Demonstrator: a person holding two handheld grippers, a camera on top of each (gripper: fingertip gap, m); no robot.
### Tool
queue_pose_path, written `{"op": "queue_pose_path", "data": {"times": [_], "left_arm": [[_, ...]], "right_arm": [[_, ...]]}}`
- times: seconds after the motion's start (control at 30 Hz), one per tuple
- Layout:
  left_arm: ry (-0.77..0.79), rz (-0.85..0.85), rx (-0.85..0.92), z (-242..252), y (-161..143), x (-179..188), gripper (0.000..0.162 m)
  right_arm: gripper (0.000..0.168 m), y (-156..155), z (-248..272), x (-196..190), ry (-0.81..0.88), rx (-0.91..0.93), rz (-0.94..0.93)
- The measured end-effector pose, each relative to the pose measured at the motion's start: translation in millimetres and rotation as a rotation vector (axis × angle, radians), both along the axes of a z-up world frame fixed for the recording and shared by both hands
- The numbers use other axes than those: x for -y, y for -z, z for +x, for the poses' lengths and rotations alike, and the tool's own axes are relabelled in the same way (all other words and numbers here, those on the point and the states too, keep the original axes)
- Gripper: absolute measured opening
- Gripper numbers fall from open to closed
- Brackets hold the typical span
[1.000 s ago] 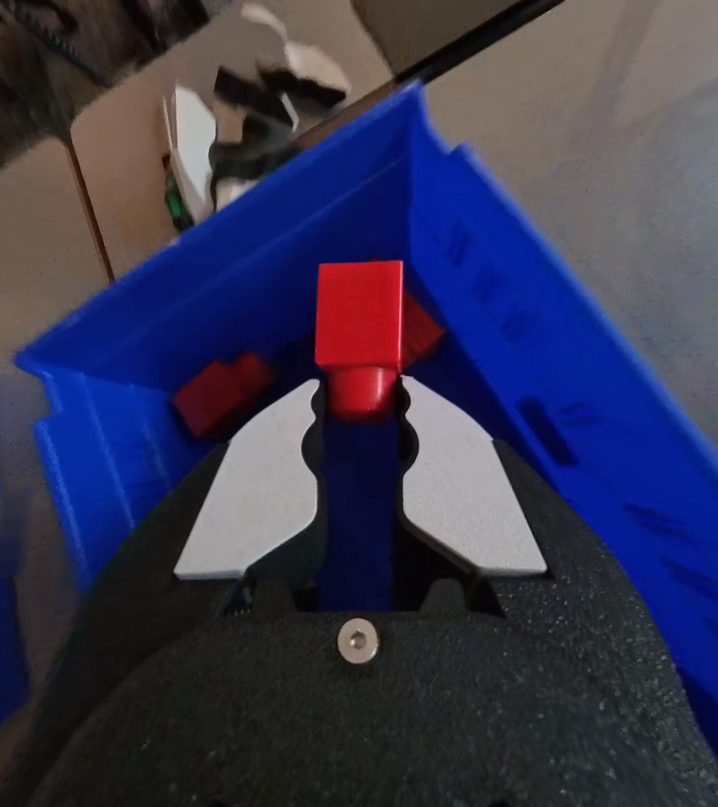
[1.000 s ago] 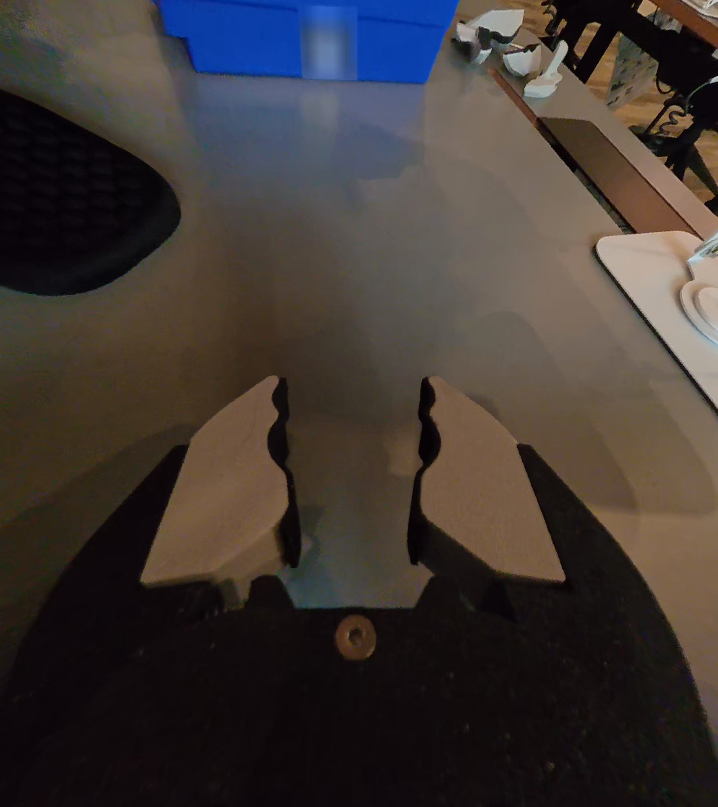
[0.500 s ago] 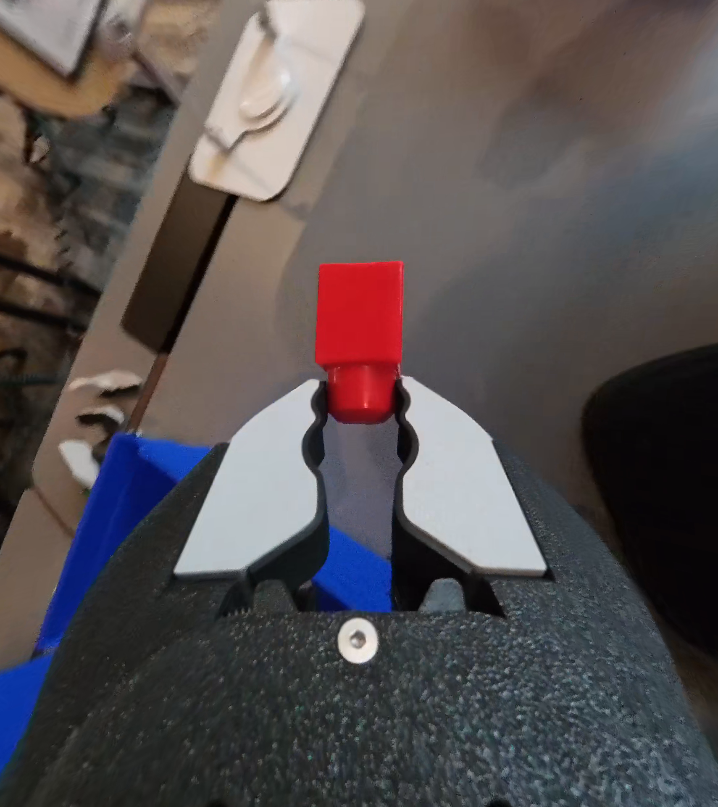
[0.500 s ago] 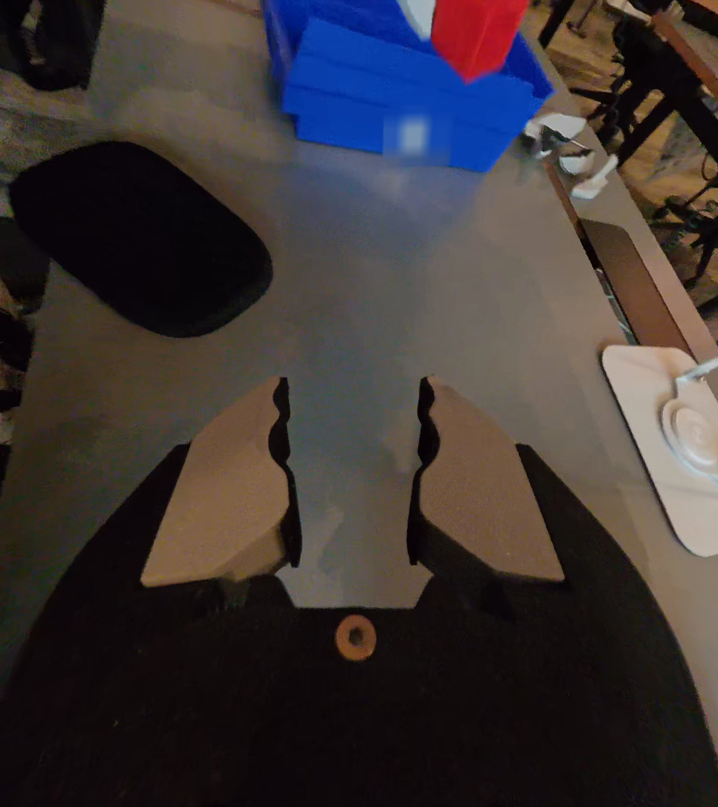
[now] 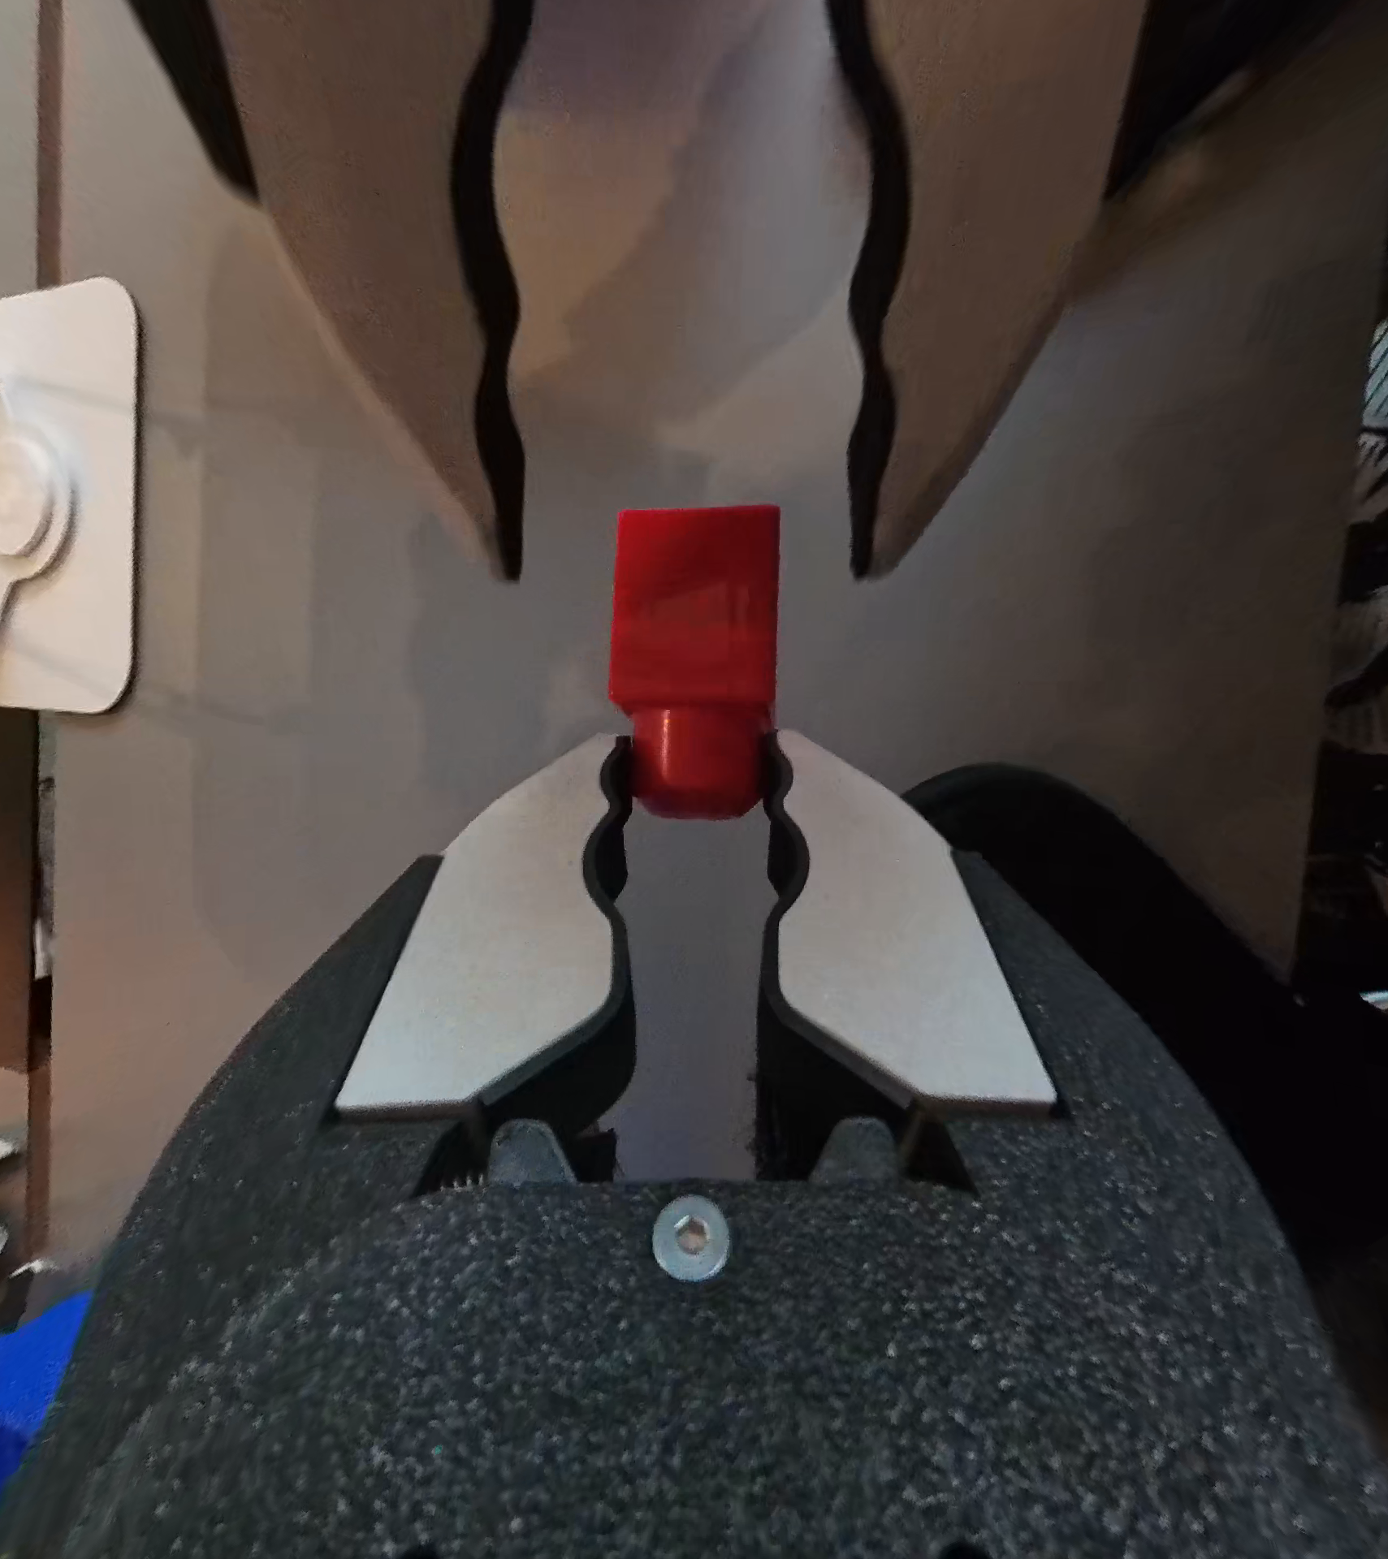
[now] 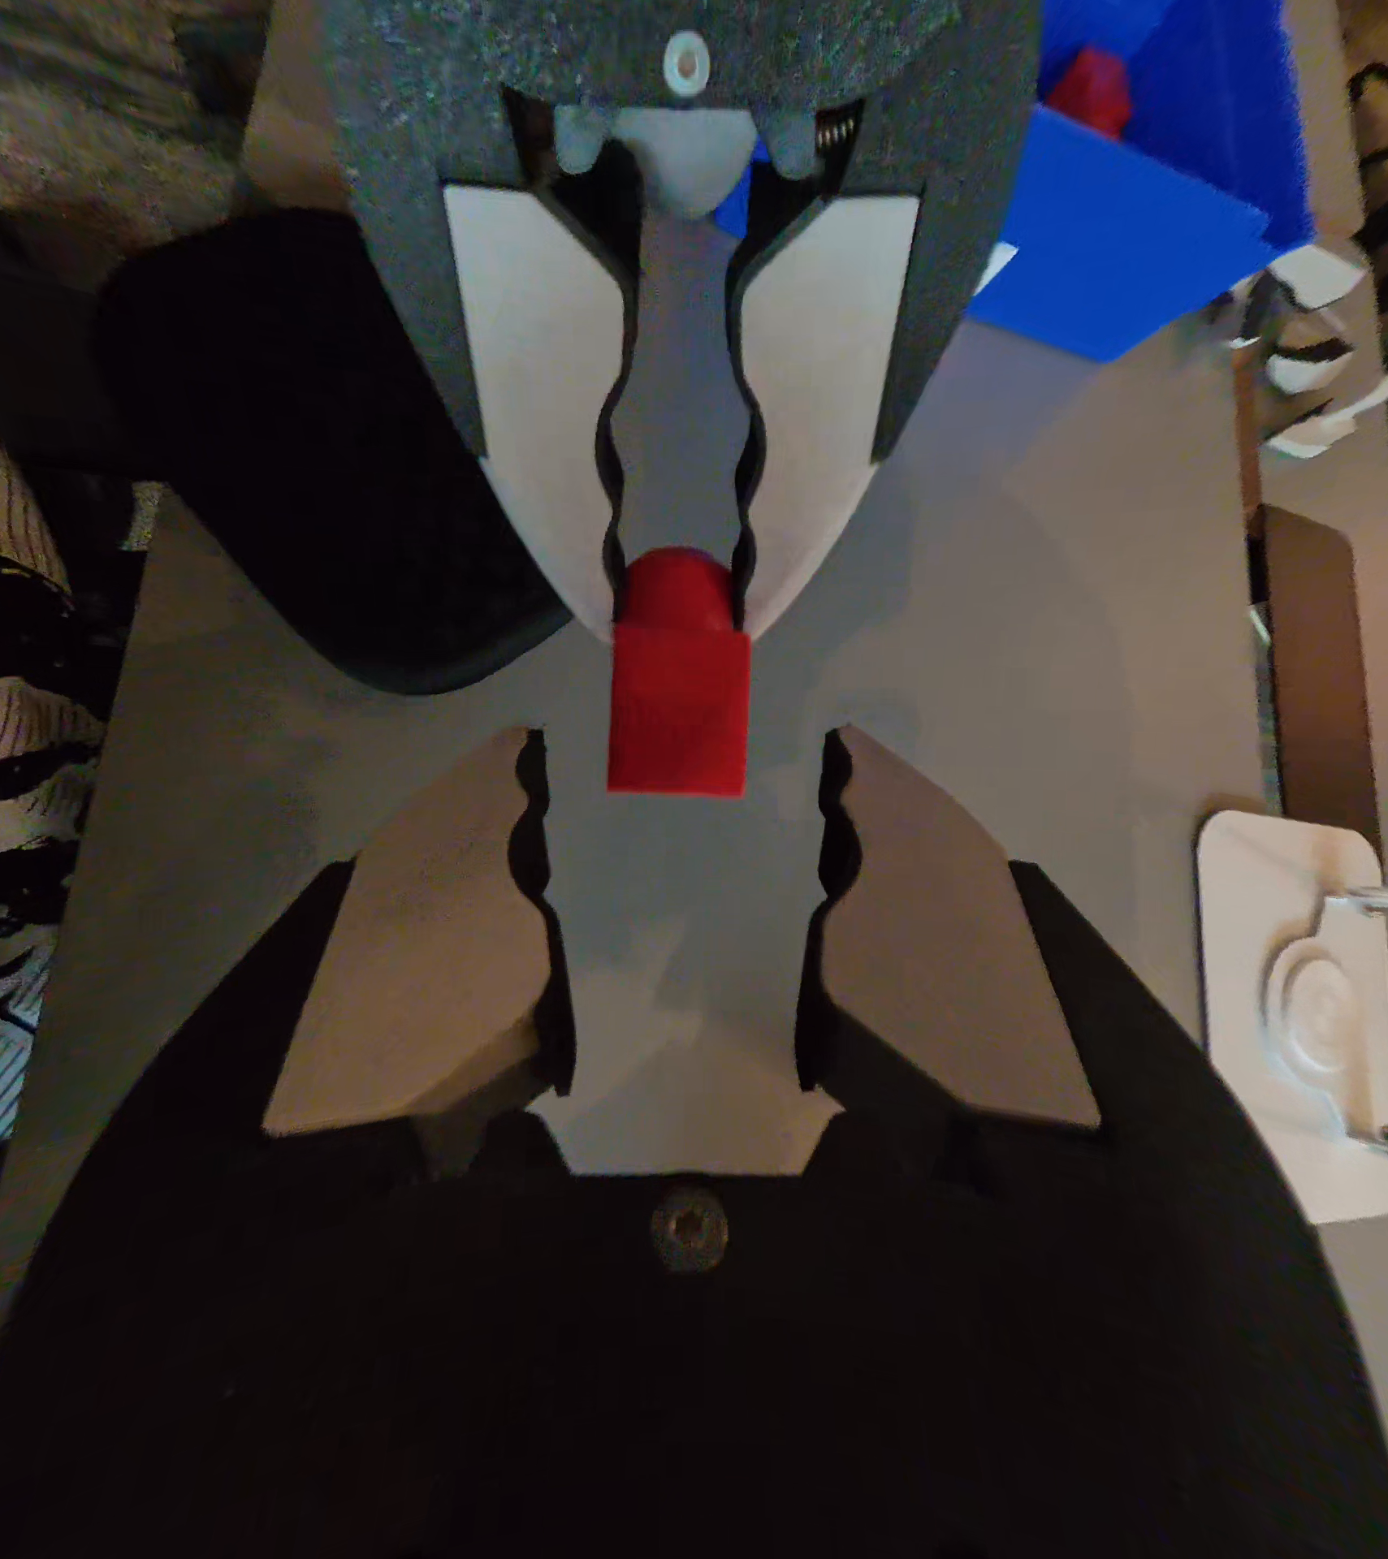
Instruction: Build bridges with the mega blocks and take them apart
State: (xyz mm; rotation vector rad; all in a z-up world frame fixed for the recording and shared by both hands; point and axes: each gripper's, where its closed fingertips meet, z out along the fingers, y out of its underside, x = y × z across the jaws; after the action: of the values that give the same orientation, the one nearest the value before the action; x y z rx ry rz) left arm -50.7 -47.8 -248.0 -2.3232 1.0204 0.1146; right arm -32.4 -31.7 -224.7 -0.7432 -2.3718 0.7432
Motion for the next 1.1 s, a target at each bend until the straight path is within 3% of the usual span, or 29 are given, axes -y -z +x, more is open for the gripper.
{"op": "queue_pose_path", "data": {"times": [0.2, 0.27, 0.4, 0.57, 0.73, 0.97, 1.1], "left_arm": [[0.026, 0.001, 0.031, 9, 0, -3, 0.030], [0.023, 0.015, 0.039, 8, -1, -4, 0.030], [-0.004, 0.142, 0.091, 2, -16, -13, 0.031], [-0.116, 0.452, 0.434, -4, -56, -23, 0.047], [-0.066, 0.621, 0.877, 13, -90, -17, 0.059], [-0.060, 0.646, 1.005, 28, -90, -23, 0.054], [-0.037, 0.650, 1.024, 31, -92, -22, 0.038]], "right_arm": [[0.051, 14, -5, -1, -0.005, 0.002, 0.043], [0.039, 16, -3, 1, -0.024, 0.009, 0.031], [0.035, 4, -7, -6, -0.016, -0.094, -0.028], [0.034, -32, -5, -17, -0.006, -0.248, -0.343], [0.034, -58, 4, -15, -0.078, -0.302, -0.684], [0.035, -72, 10, -7, -0.148, -0.348, -0.825], [0.035, -70, 10, -2, -0.153, -0.336, -0.833]]}}
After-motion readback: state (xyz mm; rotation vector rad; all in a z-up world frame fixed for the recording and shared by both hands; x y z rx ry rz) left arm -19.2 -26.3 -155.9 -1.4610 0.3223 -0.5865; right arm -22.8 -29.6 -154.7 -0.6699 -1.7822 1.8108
